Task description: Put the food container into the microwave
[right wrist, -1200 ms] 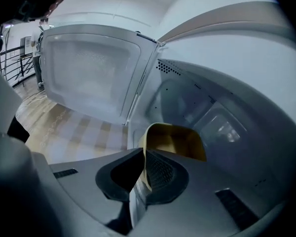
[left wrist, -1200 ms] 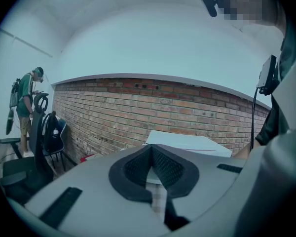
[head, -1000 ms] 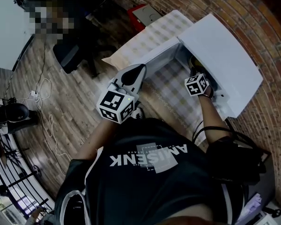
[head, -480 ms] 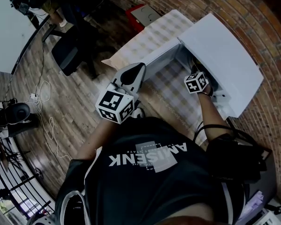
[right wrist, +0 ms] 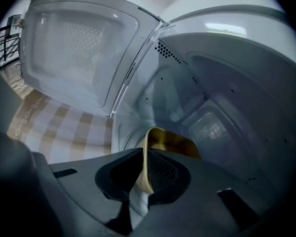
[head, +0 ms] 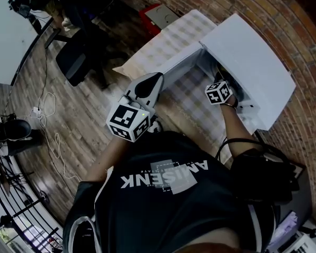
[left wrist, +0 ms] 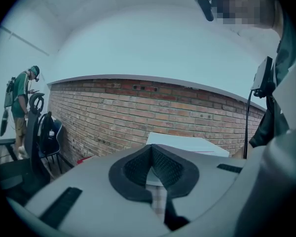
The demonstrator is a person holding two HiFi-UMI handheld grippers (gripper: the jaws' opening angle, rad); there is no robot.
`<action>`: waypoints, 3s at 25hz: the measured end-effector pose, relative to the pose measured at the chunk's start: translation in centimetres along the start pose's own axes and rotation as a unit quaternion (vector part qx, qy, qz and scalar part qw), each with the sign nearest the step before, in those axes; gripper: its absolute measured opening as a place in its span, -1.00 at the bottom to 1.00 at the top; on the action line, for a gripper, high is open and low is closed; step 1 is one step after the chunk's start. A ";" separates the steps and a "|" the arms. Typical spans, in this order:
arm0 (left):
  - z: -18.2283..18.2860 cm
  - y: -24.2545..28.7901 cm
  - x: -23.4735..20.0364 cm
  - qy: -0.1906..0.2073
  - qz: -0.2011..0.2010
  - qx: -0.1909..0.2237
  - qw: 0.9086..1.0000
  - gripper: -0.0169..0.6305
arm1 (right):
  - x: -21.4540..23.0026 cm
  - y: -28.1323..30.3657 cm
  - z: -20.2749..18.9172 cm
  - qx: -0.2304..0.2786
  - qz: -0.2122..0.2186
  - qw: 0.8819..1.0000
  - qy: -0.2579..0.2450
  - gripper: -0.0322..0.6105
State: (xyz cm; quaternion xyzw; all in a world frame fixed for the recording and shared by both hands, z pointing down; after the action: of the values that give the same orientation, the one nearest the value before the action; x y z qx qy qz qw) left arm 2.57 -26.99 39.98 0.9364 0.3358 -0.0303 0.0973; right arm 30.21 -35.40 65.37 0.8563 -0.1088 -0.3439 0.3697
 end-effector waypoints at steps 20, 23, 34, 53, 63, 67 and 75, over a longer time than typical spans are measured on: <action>-0.5 0.5 -1.9 -0.041 -0.027 -0.001 0.999 -0.91 | -1.8 -6.1 3.2 0.035 0.010 0.996 0.080 -0.38; -0.4 0.9 -1.9 -0.048 -0.048 -0.003 0.998 -0.91 | -1.8 -8.3 4.1 0.051 0.010 0.994 0.094 -0.43; 1.6 2.6 0.1 -0.045 -0.142 0.019 0.989 -0.91 | 0.0 -18.6 6.2 0.134 -0.009 0.969 0.208 -0.61; 4.3 3.3 2.5 -0.071 -0.243 0.054 0.966 -0.91 | 3.4 -36.7 6.2 0.220 -0.129 0.927 0.273 -0.75; 6.7 2.9 5.8 -0.056 -0.233 0.049 0.969 -0.91 | 8.1 -44.2 0.4 0.257 -0.207 0.889 0.318 -0.75; 7.1 3.2 7.3 -0.027 -0.210 0.056 0.976 -0.91 | 9.4 -46.0 -2.4 0.261 -0.221 0.881 0.328 -0.76; 7.4 4.7 10.3 0.033 -0.171 0.055 0.983 -0.91 | 11.4 -48.4 -6.9 0.266 -0.242 0.869 0.339 -0.77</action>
State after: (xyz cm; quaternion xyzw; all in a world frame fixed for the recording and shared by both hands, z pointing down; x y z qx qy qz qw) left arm 13.59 -25.62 32.21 0.8696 0.4918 -0.0346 0.0277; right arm 39.99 -2.53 28.71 0.9856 0.1470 -0.0690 0.0473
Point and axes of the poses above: the fingertips, and each gripper's own axes: y forward along the fingers, x to its right, z out of its top, the point moved 1 cm from there along -y, backward along the fingers, and after that the axes turned 5 degrees about z, right-handed, at the moved point
